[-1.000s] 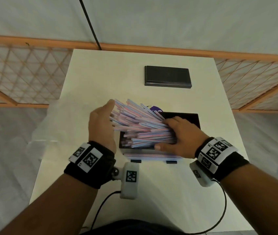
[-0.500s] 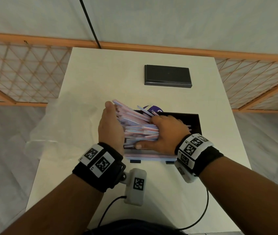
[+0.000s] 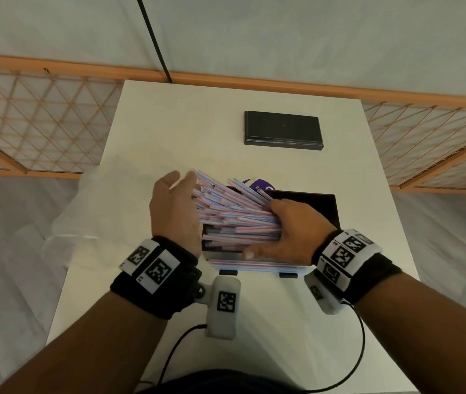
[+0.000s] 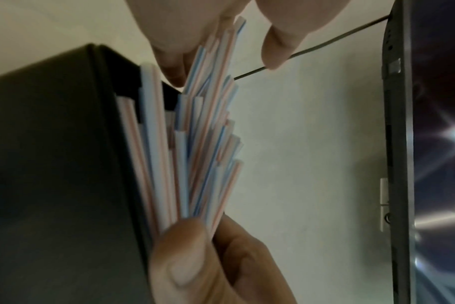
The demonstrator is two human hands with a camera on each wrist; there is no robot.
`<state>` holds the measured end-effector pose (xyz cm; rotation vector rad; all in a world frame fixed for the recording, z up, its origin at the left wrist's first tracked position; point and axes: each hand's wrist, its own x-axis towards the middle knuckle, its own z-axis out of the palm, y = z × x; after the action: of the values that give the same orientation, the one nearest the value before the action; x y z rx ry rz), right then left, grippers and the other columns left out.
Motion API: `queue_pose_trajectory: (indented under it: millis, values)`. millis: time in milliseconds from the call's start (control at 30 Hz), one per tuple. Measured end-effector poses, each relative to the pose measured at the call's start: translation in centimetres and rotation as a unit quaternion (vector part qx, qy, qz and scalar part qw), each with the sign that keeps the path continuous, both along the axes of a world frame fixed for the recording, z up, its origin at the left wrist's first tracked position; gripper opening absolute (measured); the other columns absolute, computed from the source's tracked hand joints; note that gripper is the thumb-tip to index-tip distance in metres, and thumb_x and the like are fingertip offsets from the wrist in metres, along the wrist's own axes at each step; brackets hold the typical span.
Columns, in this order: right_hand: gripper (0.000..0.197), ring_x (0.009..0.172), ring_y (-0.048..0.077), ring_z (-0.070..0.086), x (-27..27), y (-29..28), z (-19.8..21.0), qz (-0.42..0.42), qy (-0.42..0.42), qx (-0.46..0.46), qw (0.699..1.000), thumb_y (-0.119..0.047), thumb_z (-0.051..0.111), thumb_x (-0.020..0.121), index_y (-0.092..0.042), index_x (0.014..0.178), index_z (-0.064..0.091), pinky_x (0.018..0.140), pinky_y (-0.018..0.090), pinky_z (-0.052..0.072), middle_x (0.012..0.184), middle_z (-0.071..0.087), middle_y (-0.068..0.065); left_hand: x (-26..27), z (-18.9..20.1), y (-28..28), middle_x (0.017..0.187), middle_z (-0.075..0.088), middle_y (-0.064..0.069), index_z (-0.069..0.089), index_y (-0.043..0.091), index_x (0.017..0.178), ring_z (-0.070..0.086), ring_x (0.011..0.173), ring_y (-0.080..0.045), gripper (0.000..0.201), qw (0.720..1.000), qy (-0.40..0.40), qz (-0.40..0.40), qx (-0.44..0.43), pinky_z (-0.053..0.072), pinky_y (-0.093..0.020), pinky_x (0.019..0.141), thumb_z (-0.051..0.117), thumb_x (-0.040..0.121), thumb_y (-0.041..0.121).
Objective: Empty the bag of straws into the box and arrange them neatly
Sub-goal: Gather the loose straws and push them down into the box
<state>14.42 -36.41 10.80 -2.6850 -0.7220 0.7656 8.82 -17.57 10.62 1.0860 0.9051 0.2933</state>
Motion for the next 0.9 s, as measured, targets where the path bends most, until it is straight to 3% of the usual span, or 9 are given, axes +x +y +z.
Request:
queue_pose_trajectory:
  millis: [67,133,200,333,500,567,667,800,900]
  values:
    - [0.096,0.096,0.014,0.058,0.3,-0.3,-0.5,0.005,0.007,-0.012,1.0,-0.098,0.051,0.044,-0.033,0.114,0.057,0.091,0.035,0.051,0.103,0.057,-0.013,-0.2,-0.2,-0.4,0.108,0.07,0.0,0.07,0.015,0.122,0.066,0.103,-0.024,0.033,0.999,0.023,-0.02,-0.025,0.053,-0.045,0.097,0.066,0.096,0.034]
    - [0.08,0.091,0.01,0.059,0.4,-0.2,-0.7,0.004,0.023,0.001,1.0,-0.093,0.06,0.048,-0.036,0.104,0.059,0.087,0.03,0.05,0.097,0.058,-0.017,-0.5,-0.6,-0.9,0.115,0.074,-0.005,0.077,0.022,0.106,0.069,0.112,-0.032,0.02,0.999,0.031,-0.018,-0.041,0.055,-0.052,0.101,0.061,0.098,0.032]
    - [0.066,0.089,0.007,0.058,0.3,0.2,-0.4,0.007,0.039,0.022,0.999,-0.082,0.071,0.054,-0.037,0.101,0.059,0.084,0.025,0.047,0.094,0.057,-0.018,-0.9,-1.0,-1.2,0.117,0.076,-0.005,0.078,0.027,0.098,0.07,0.113,-0.031,0.027,0.999,0.025,-0.011,-0.029,0.055,-0.055,0.102,0.052,0.104,0.028]
    - [0.079,0.1,0.01,0.061,0.2,0.9,-0.1,0.032,0.066,0.014,0.997,-0.079,0.072,0.06,-0.034,0.123,0.058,0.095,0.028,0.049,0.11,0.064,-0.013,-1.0,-1.1,-0.9,0.113,0.078,-0.006,0.079,0.026,0.099,0.073,0.108,-0.031,0.031,0.999,0.017,0.013,-0.035,0.056,-0.058,0.101,0.048,0.103,0.025]
    - [0.067,0.098,0.013,0.06,0.6,2.2,0.2,0.056,0.073,-0.021,0.996,-0.078,0.071,0.063,-0.033,0.112,0.064,0.093,0.032,0.051,0.104,0.064,-0.01,-1.2,-0.8,-1.3,0.121,0.075,0.001,0.08,0.043,0.09,0.069,0.117,-0.028,0.032,0.999,0.025,0.028,-0.011,0.052,-0.056,0.106,0.049,0.083,0.043]
    - [0.072,0.102,0.013,0.061,0.5,2.5,0.3,0.059,0.091,-0.029,0.994,-0.076,0.073,0.063,-0.033,0.119,0.058,0.095,0.03,0.049,0.111,0.064,-0.01,-1.1,-0.9,-1.3,0.122,0.074,0.002,0.078,0.051,0.088,0.068,0.119,-0.028,0.032,0.999,0.026,0.024,-0.011,0.051,-0.057,0.107,0.048,0.077,0.049]
    - [0.089,0.111,0.016,0.059,0.5,2.9,0.2,0.062,0.104,-0.052,0.991,-0.084,0.069,0.055,-0.037,0.128,0.051,0.103,0.04,0.046,0.12,0.062,-0.013,-1.1,-0.8,-1.4,0.121,0.074,0.001,0.079,0.047,0.085,0.069,0.117,-0.03,0.03,0.998,0.042,0.029,-0.028,0.053,-0.058,0.105,0.05,0.087,0.046]
    - [0.069,0.093,0.011,0.061,0.7,3.3,0.3,0.051,0.089,-0.052,0.993,-0.086,0.07,0.051,-0.037,0.099,0.059,0.095,0.038,0.051,0.095,0.064,-0.016,-1.3,-0.4,-1.5,0.116,0.074,0.002,0.078,0.038,0.09,0.071,0.11,-0.026,0.033,0.999,0.03,0.013,-0.038,0.055,-0.054,0.103,0.048,0.102,0.04]
    - [0.072,0.078,0.005,0.058,0.8,3.5,0.6,0.044,0.061,-0.048,0.996,-0.093,0.061,0.045,-0.035,0.088,0.059,0.084,0.032,0.054,0.082,0.063,-0.015,-1.4,-0.6,-1.8,0.13,0.069,0.0,0.072,0.03,0.114,0.068,0.116,-0.023,0.03,0.999,0.012,-0.025,-0.019,0.055,-0.047,0.104,0.043,0.11,0.035]
